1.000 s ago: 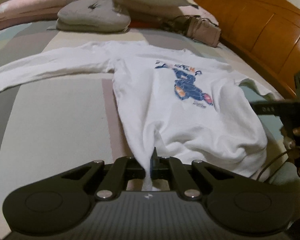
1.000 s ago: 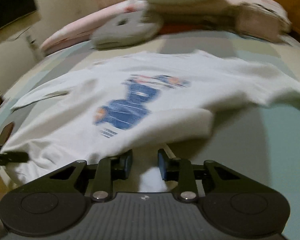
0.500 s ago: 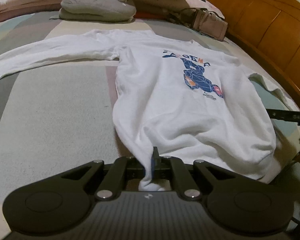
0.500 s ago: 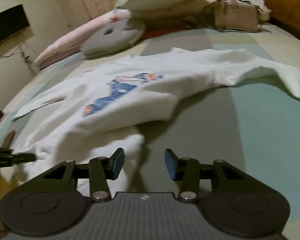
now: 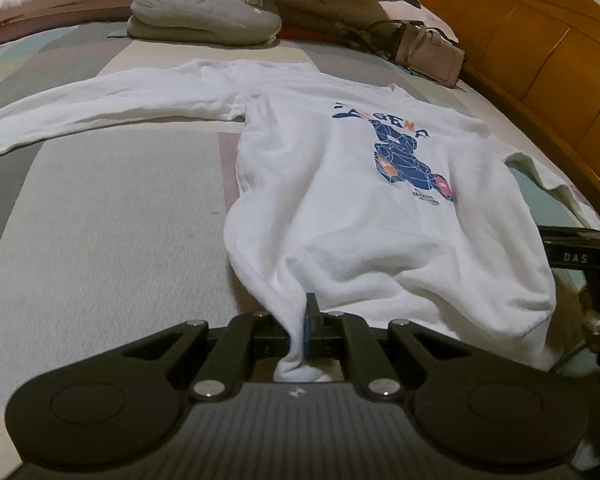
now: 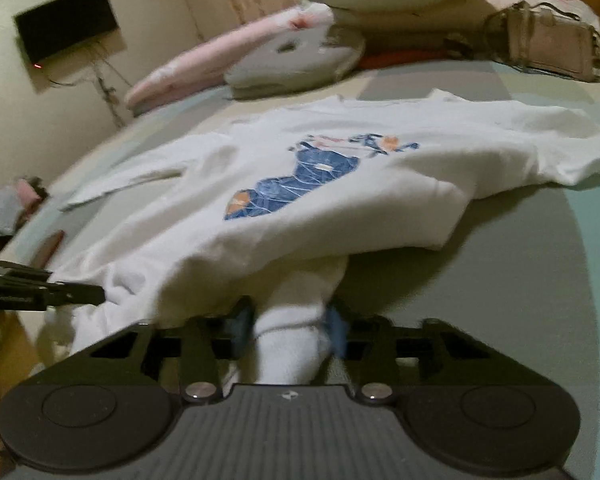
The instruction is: Fold clothes
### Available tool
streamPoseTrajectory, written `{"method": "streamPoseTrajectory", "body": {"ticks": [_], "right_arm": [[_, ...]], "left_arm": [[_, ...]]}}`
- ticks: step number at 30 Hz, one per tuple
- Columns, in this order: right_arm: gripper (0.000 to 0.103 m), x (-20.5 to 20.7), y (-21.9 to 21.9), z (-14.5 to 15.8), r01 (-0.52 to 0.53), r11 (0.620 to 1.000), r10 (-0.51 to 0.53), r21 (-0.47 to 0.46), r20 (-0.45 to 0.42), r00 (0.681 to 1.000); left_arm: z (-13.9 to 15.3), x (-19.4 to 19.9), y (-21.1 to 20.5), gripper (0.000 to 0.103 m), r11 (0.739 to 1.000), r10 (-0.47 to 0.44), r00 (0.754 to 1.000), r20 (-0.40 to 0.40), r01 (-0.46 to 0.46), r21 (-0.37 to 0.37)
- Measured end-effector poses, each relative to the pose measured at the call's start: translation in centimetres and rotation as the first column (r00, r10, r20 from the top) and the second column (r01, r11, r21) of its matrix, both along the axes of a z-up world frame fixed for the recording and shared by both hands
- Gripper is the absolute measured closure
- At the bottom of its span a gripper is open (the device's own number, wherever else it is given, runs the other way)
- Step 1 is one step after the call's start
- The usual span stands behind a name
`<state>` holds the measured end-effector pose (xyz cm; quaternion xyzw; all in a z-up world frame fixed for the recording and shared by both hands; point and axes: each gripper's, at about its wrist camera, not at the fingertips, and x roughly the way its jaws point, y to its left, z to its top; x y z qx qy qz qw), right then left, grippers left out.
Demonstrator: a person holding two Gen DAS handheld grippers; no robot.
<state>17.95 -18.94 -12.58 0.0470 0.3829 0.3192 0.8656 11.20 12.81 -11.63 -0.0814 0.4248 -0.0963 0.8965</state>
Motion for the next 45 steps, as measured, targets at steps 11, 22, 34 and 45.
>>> {"method": "streamPoseTrajectory", "body": {"ticks": [11, 22, 34, 45], "right_arm": [[0.085, -6.1, -8.5, 4.8, 0.202, 0.978, -0.2, -0.054, 0.043, 0.979], [0.077, -8.4, -10.9, 2.5, 0.206, 0.964, -0.218, -0.171, -0.053, 0.975], [0.061, -6.2, -14.2, 4.8, 0.298, 0.953, -0.3, -0.046, -0.047, 0.953], [0.05, 9.4, -16.2, 1.8, 0.415, 0.897, -0.384, 0.15, -0.202, 0.901]], "left_arm": [[1.5, -1.2, -0.8, 0.101, 0.998, -0.053, 0.998, 0.017, 0.052, 0.042], [2.8, -2.4, -1.5, 0.1, 0.987, -0.124, 0.992, -0.003, 0.124, 0.105], [5.3, -2.0, 0.4, 0.079, 0.981, -0.041, 0.999, 0.025, 0.035, 0.188], [5.3, 3.0, -3.2, 0.065, 0.98, -0.034, 0.994, 0.106, 0.013, 0.199]]}}
